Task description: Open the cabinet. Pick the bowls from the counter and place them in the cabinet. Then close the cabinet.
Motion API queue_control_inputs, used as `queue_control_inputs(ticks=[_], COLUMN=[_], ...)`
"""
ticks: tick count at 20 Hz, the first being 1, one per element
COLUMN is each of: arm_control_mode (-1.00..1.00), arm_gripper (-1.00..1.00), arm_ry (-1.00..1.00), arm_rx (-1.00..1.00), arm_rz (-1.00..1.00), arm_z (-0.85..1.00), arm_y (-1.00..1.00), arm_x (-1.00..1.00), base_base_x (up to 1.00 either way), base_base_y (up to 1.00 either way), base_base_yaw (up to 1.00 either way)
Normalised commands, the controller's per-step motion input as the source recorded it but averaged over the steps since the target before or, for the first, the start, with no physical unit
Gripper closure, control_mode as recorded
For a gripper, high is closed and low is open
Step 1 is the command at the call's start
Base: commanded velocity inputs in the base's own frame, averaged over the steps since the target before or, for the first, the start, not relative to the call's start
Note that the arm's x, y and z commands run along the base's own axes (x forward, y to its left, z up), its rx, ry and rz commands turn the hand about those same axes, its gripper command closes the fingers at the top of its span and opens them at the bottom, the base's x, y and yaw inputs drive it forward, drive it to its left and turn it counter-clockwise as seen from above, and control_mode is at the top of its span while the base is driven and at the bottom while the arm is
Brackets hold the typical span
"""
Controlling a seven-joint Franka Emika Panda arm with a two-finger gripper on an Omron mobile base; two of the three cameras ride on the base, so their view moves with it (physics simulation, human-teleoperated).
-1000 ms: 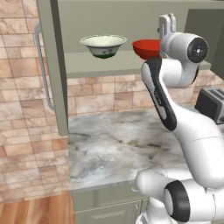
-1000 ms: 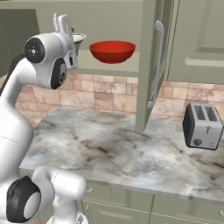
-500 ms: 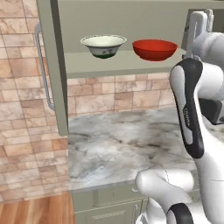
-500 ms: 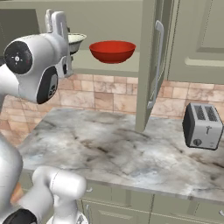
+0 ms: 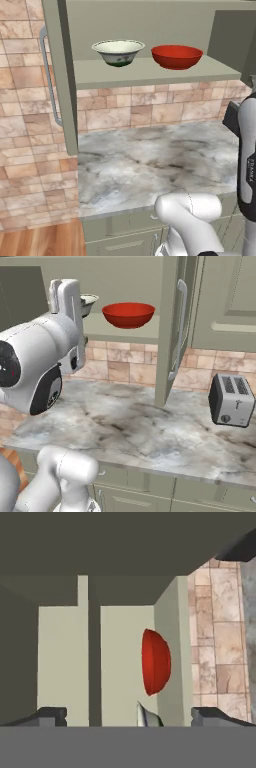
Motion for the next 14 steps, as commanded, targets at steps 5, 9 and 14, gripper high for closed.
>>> queue_control_inputs(ticks=[5,9,14], arm_control_mode=[-1.00,-1.00,-1.00], arm_gripper=[-1.00,-1.00,-1.00], arm_ry=[0.00,0.00,0.00], arm_rx=[0.07,0.06,0.02], arm_rz=[-0.08,-0.10,-0.08], arm_z=[0.00,0.00,-0.02], arm_y=[-0.72,-0.66,-0.57], arm_x=[-1.00,-1.00,-0.72], base_base_x=[0.00,0.00,0.00], base_base_y=[0.00,0.00,0.00], base_base_yaw=[0.00,0.00,0.00])
